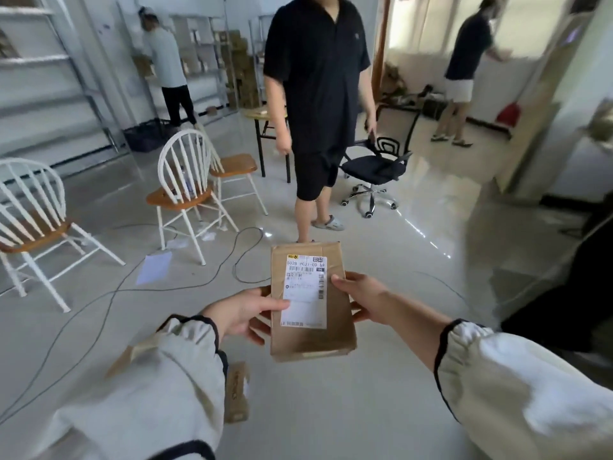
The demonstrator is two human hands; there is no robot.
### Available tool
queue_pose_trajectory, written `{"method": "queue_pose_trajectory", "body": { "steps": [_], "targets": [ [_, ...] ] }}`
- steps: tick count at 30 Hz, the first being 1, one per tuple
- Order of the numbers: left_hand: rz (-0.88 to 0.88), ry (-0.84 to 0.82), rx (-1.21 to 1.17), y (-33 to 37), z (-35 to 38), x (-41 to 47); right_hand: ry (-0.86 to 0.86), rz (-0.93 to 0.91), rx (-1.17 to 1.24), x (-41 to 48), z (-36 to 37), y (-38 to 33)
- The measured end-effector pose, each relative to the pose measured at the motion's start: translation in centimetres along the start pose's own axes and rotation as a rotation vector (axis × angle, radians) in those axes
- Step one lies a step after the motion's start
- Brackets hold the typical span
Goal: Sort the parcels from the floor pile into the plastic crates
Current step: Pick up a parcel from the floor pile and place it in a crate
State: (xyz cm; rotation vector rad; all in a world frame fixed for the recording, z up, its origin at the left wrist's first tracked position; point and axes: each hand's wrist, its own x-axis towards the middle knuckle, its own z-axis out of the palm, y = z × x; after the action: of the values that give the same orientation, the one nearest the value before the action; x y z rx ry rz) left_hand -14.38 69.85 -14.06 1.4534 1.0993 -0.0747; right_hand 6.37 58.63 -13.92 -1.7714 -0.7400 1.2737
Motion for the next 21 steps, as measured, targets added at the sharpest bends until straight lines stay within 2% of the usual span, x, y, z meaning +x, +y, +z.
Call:
{"method": "queue_pose_trajectory", "body": {
  "steps": [4,8,11,15,21],
  "targets": [
    [0.092,-0.116,0.124,5.9,5.4,1.5,0.163,-0.018,0.091,-4.3,-7.2,1.4],
    [0.187,-0.296,0.243,12.1,15.0,2.5,0.376,0.014,0.219,-11.1,-16.0,4.7],
    [0.247,-0.459,0.322,16.2,24.2,2.0,0.529,0.018,0.341,-18.0,-22.5,8.4],
    [0.315,-0.632,0.414,19.6,38.5,-0.3,0.839,0.058,0.451,-29.3,-29.1,14.5],
    [0.397,-0.955,0.539,19.0,60.1,-6.4,1.145,0.105,0.590,-47.8,-33.6,25.4]
  ]
}}
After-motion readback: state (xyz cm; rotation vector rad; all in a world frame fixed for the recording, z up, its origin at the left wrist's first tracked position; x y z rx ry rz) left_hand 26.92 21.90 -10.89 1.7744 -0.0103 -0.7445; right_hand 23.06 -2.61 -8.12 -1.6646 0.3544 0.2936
